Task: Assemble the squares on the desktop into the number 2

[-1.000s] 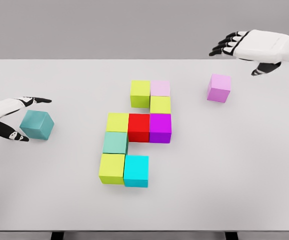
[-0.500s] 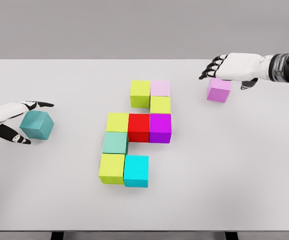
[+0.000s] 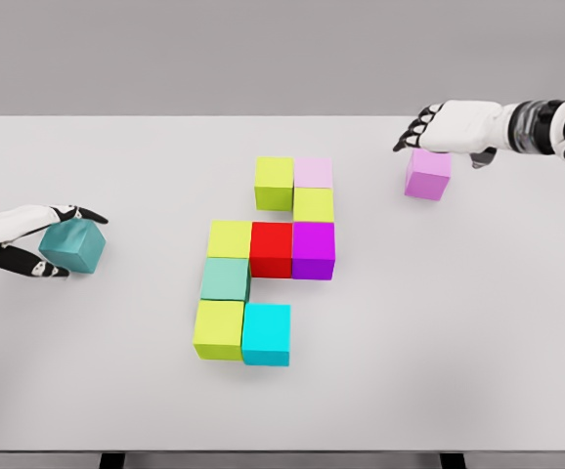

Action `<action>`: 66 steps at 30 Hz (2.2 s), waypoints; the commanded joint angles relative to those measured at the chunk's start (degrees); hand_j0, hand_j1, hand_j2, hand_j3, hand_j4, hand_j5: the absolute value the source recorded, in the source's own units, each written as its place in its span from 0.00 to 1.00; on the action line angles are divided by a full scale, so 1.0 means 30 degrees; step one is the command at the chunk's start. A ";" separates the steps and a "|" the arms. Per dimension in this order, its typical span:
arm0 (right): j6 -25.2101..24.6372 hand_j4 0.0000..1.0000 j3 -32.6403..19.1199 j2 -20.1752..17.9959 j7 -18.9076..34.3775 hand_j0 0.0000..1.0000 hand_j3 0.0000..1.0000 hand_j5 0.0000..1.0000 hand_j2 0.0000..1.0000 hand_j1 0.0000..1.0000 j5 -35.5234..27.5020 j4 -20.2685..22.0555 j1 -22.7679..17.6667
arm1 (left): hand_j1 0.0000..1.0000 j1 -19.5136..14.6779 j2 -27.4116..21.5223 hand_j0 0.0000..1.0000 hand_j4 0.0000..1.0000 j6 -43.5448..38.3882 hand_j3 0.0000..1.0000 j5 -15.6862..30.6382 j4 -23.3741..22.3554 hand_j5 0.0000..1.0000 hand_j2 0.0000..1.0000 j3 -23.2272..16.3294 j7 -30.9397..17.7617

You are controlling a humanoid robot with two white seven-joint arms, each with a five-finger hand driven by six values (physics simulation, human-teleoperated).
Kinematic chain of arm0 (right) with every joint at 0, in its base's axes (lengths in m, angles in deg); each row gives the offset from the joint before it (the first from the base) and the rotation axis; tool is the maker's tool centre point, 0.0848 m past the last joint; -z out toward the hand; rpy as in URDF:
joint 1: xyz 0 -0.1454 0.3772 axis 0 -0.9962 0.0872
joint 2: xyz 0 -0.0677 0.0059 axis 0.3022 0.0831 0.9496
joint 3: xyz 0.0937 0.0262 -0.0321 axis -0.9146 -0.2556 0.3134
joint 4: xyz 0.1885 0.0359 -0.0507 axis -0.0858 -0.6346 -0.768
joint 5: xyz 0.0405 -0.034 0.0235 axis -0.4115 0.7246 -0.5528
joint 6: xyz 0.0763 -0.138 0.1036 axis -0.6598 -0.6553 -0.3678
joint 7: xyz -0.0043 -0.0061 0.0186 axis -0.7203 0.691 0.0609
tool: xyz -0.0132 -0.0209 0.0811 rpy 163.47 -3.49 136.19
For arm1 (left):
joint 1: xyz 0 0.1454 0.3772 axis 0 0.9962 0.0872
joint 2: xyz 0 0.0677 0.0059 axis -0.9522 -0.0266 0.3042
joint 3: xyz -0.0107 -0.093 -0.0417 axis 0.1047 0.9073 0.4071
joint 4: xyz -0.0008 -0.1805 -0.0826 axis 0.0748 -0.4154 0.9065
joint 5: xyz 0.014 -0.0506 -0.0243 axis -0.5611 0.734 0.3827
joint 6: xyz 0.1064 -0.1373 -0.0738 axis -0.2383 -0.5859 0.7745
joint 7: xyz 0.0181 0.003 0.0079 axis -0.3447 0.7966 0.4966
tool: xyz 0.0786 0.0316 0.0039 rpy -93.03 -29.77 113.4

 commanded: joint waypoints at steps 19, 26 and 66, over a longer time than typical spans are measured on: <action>-0.0040 1.00 0.1083 0.1378 -0.0007 1.00 1.00 1.00 1.00 1.00 0.1361 -0.1958 0.0440 | 0.56 0.0000 0.0008 0.56 0.56 0.0012 0.56 0.0091 -0.0009 0.56 0.56 -0.0176 -0.0069; -0.0040 1.00 0.1610 0.1642 -0.0007 1.00 1.00 1.00 1.00 1.00 0.2034 -0.2105 0.0498 | 0.56 -0.0029 0.0037 0.56 0.56 -0.0141 0.56 0.0062 -0.0009 0.56 0.56 -0.0557 -0.0069; -0.0040 0.48 0.2050 0.1964 -0.0007 0.48 0.48 0.48 0.48 0.48 0.1361 -0.2662 0.1172 | 0.40 -0.5477 0.6775 0.40 0.40 -0.2221 0.40 -0.3424 -0.2938 0.40 0.40 -0.1524 -0.0069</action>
